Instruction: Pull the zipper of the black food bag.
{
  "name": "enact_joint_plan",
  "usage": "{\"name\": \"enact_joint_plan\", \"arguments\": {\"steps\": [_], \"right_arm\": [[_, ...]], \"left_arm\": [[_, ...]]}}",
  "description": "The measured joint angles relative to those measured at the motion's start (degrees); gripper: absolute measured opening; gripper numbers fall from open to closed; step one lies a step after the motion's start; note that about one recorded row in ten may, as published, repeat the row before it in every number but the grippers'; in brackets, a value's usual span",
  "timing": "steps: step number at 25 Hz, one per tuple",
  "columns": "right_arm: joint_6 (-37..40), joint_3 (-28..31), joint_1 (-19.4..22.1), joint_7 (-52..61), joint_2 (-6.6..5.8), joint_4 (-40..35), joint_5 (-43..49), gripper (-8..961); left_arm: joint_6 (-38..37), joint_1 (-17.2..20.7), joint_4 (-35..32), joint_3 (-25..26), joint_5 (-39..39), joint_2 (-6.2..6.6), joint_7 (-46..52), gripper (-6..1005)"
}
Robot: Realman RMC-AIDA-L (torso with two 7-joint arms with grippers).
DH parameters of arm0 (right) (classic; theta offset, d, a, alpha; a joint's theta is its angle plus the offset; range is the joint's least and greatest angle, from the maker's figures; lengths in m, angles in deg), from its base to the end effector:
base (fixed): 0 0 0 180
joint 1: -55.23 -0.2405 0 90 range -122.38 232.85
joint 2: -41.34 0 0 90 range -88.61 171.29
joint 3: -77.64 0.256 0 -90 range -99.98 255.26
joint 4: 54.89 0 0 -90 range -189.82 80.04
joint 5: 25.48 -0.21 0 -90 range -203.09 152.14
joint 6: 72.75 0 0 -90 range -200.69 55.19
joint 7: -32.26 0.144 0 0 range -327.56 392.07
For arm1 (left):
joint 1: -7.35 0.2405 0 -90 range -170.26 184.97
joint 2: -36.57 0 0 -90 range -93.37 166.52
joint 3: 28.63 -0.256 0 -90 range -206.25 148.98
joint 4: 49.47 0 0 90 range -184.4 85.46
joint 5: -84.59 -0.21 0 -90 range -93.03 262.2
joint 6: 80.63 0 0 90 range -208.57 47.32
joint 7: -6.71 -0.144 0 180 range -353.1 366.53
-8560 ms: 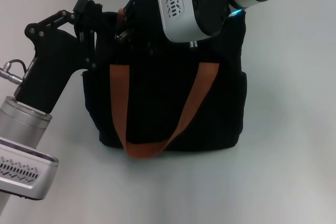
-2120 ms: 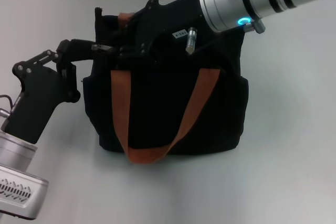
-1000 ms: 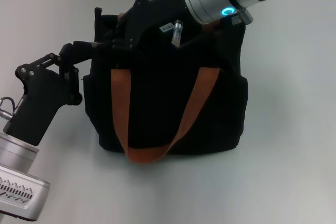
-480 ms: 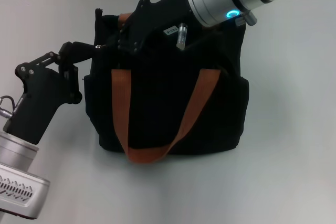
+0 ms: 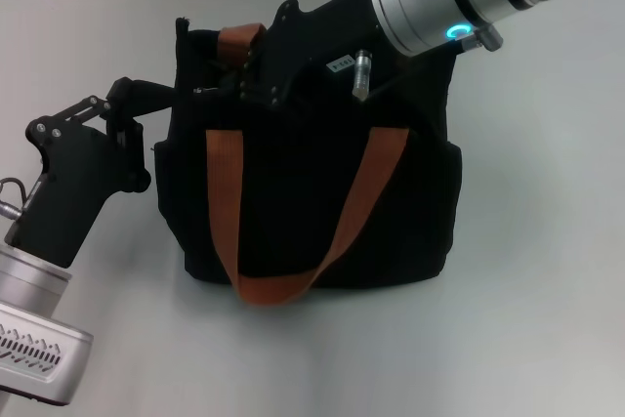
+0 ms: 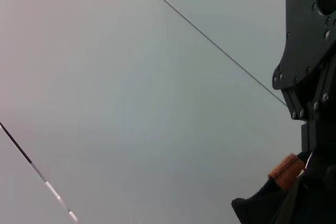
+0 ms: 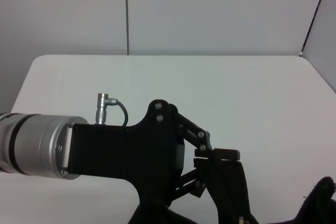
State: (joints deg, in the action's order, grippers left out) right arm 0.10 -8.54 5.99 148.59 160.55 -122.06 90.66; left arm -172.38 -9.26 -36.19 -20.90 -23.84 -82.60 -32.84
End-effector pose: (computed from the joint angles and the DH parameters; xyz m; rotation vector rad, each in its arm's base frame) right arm 0.0344 0.3722 -0.0549 -3.0096 -0.0147 0.1648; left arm -0.2969 0.2426 -0.0399 -1.6501 0.3403 -0.3931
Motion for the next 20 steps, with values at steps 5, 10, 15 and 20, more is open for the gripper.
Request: {"name": "enact_joint_plan", "arguments": {"steps": [5,10,15,20], "right_arm": [[1.06,0.03,2.00,0.00,-0.03,-2.88,0.27,-1],[2.33,0.36,4.30,0.25,-0.04,-6.26,1.98,-1],[1.82,0.60,6.50,-0.75,0.04,-8.13,2.18,-1],[2.35,0.61,8.09,-1.26,0.09,-10.36,2.18,-3]], "left_arm": [[0.00,-0.04,0.13,0.00,0.01,0.00,0.00,46],[0.00,-0.07,0.19,0.08,0.01,0.00,0.00,46],[0.00,0.04,0.17,0.09,0.05,0.00,0.00,47],[0.00,0.19,0.10,0.39,0.14,0.01,0.00,47]]}}
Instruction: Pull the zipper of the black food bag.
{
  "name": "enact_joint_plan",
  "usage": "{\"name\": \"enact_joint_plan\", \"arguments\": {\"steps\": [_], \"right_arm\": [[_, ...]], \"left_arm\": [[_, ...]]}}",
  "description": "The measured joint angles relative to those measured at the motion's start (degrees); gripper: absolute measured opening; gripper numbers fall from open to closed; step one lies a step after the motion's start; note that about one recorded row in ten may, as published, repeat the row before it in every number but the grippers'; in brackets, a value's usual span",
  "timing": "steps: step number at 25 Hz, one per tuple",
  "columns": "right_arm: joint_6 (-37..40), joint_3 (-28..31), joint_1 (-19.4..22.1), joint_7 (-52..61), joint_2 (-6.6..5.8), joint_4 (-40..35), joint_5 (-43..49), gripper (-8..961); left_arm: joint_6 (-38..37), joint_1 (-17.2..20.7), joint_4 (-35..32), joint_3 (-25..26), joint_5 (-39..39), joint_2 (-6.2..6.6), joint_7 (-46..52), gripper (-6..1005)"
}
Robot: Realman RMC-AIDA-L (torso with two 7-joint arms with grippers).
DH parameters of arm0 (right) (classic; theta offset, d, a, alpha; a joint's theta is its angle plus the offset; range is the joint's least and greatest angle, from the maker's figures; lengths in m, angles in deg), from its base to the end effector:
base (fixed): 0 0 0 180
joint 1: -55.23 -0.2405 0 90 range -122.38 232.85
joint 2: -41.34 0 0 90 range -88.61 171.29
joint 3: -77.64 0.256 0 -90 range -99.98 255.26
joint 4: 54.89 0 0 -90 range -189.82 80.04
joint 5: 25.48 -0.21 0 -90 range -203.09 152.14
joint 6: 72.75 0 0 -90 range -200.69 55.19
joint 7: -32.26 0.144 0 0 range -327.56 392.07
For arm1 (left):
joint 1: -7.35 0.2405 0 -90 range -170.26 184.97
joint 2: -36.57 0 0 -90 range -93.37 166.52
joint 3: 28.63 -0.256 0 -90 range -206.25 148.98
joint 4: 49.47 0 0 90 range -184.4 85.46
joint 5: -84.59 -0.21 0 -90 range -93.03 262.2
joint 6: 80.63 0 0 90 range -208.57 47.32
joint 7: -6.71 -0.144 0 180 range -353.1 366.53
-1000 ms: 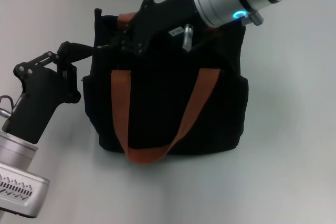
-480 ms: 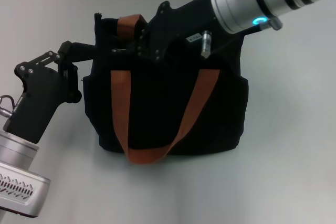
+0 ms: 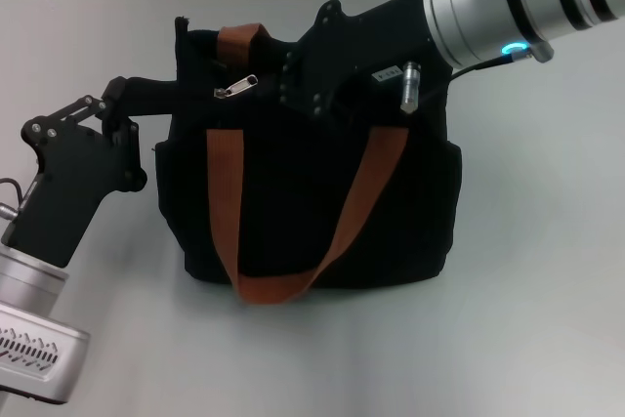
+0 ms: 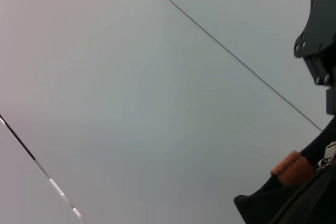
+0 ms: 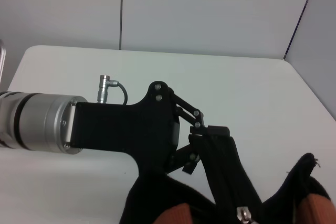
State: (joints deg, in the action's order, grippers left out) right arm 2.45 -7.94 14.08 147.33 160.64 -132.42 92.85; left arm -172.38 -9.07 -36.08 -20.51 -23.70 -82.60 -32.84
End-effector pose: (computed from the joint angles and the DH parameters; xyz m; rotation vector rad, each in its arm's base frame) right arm 0.0519 0.3581 -0.0337 -2.9498 -0.0742 0.1720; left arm -0.2979 0.2423 -0.0390 -1.6432 0.3315 -0.3888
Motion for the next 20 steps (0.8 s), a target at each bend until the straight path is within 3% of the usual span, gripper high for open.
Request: {"name": "enact_joint_plan", "arguments": {"steps": [8,12,20], "right_arm": [[1.50,0.53,3.70,0.00,-0.03,-3.83,0.00,0],[0.45,1.64,4.63,-0.86,0.15,-4.51,-0.30,51],[-2.32,0.42,2.74,-2.97,0.15,-3.39,1.39,152]], "left_arm": [[-0.01,0.12,0.05,0.32,-0.11,-0.01,0.00,47],[-0.35,0.02,0.34,-0.06,-0.24,-0.01,0.00,48],[-0.40,-0.24,0.65,0.02,-0.38,-0.01,0.00,48]]}}
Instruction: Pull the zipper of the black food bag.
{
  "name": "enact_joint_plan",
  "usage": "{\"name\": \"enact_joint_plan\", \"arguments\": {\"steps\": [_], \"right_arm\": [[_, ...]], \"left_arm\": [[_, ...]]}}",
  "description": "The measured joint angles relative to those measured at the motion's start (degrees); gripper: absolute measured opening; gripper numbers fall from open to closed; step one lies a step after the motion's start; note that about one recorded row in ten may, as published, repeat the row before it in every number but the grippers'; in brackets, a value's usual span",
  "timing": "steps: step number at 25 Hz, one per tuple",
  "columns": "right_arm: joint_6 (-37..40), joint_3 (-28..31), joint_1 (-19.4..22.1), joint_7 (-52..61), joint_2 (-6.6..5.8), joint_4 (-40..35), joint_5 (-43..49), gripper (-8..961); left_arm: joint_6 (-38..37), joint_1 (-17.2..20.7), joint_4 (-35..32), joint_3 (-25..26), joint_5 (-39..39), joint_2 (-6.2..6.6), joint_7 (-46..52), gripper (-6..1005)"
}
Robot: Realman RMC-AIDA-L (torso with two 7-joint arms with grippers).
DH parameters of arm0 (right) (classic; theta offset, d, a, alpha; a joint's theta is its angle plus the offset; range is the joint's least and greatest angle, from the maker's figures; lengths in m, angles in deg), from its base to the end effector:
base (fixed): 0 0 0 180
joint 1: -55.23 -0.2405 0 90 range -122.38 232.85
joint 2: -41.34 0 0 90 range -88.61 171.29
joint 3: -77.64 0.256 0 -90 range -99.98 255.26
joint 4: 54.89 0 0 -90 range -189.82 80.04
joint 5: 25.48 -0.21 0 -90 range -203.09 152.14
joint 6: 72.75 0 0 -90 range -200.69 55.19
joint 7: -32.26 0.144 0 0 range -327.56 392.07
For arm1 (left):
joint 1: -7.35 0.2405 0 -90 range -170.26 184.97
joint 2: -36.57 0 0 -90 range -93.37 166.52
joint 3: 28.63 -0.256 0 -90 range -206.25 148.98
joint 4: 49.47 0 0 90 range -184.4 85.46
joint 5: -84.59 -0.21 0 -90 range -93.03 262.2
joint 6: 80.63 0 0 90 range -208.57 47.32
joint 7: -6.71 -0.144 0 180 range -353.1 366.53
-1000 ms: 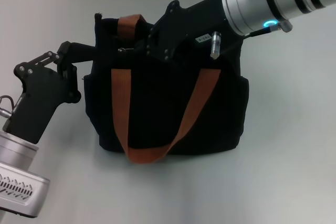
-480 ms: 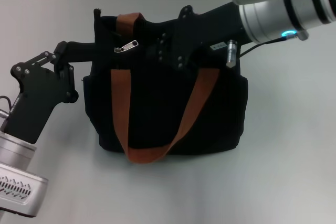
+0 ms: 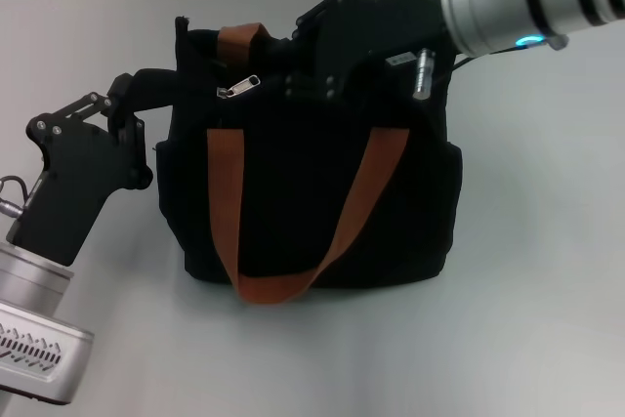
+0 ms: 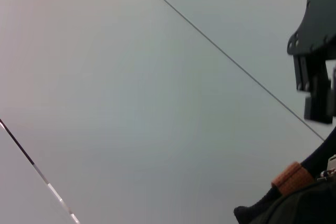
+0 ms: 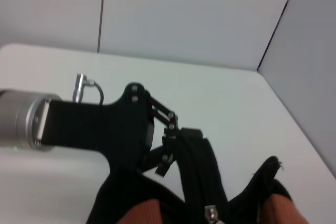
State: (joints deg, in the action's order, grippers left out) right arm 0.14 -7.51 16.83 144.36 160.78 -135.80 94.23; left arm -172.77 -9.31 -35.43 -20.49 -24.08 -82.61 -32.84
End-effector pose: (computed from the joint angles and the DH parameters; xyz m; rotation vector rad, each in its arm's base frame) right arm 0.0559 0.3604 -0.0242 -2.8668 -0.1502 0.1822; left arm -0.2937 0.2427 -0.0403 -1.6413 0.3344 -0.4105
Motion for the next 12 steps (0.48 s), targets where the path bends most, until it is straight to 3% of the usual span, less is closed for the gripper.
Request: {"name": "enact_joint_plan", "arguments": {"steps": [8,12], "right_arm": [[-0.75,-2.55,-3.38,0.22,0.09,1.68,4.43,267],[-2.22,-3.68,-3.78,0.20,0.09,2.08,4.57,246]], "left_arm": [[-0.28,0.10,0.02,0.29,0.22,0.00,0.00,49],[-0.29,0.10,0.02,0.29,0.27,0.00,0.00,49]]}}
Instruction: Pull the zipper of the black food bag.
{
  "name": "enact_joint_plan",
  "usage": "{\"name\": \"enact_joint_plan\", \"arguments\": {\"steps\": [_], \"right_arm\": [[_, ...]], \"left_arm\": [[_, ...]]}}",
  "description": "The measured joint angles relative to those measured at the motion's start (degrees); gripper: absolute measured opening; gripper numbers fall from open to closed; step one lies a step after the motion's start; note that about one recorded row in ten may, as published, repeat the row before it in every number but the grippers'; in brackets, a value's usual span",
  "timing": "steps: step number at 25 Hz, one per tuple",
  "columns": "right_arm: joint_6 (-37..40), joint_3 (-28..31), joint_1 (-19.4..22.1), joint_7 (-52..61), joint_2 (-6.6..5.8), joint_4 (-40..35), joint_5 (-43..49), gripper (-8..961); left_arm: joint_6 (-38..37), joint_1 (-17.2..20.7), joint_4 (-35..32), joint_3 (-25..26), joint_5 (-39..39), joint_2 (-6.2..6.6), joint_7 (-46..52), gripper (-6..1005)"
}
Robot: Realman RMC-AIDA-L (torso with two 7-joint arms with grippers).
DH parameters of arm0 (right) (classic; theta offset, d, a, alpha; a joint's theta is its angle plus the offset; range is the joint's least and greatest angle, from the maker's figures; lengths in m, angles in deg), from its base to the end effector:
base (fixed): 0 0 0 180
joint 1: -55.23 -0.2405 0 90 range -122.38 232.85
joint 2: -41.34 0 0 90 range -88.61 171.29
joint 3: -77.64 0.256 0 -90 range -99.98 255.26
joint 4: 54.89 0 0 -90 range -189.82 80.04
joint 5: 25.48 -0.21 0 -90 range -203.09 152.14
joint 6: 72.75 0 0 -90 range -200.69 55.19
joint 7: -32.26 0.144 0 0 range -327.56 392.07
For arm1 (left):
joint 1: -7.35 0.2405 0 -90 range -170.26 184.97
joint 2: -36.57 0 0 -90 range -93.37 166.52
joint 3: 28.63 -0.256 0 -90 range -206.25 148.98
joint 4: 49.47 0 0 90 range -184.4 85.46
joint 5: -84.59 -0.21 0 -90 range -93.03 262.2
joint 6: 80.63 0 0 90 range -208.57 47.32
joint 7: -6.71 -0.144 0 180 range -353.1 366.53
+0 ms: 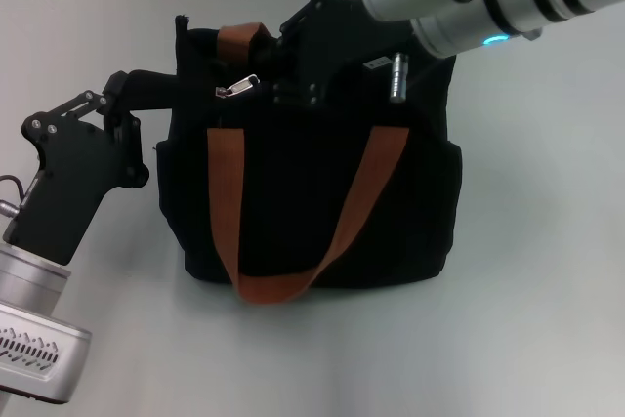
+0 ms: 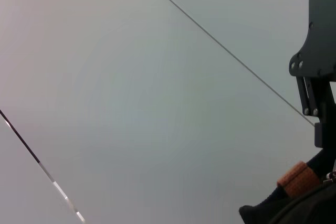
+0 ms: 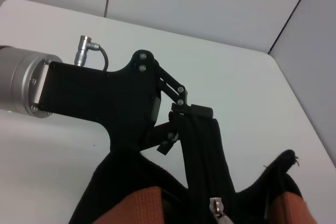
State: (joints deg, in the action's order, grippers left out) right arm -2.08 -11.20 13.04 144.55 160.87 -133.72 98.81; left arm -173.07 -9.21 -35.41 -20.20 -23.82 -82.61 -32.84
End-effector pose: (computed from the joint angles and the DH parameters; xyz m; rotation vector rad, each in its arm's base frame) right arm 0.0451 0.3650 -0.0408 -2.8587 -0.2664 0.0591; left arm -0.2942 0.2427 -0.0387 -1.6304 0.3296 -0.4092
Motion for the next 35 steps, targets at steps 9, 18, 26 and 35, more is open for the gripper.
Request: {"name": "enact_joint_plan", "arguments": {"steps": [9,18,26,35], "right_arm": [[-2.17,-2.73,-2.87,-0.13,0.04,3.18,1.41,200],[-2.21,-4.02,-3.62,-0.34,0.07,3.43,1.51,138],[-1.52,-4.07,-3.02,-0.39,0.01,1.78,1.29,38],[-1.39,-4.07,-2.16,-0.24,0.04,1.58,1.06,51]], "left_arm": [[0.00,0.01,0.00,0.00,0.00,0.00,0.00,49],[-0.02,0.26,0.00,0.00,0.00,0.00,0.00,50],[-0.13,0.30,0.00,0.00,-0.01,0.00,0.00,50],[-0.08,0.31,0.00,0.00,-0.01,0.00,0.03,51]]}}
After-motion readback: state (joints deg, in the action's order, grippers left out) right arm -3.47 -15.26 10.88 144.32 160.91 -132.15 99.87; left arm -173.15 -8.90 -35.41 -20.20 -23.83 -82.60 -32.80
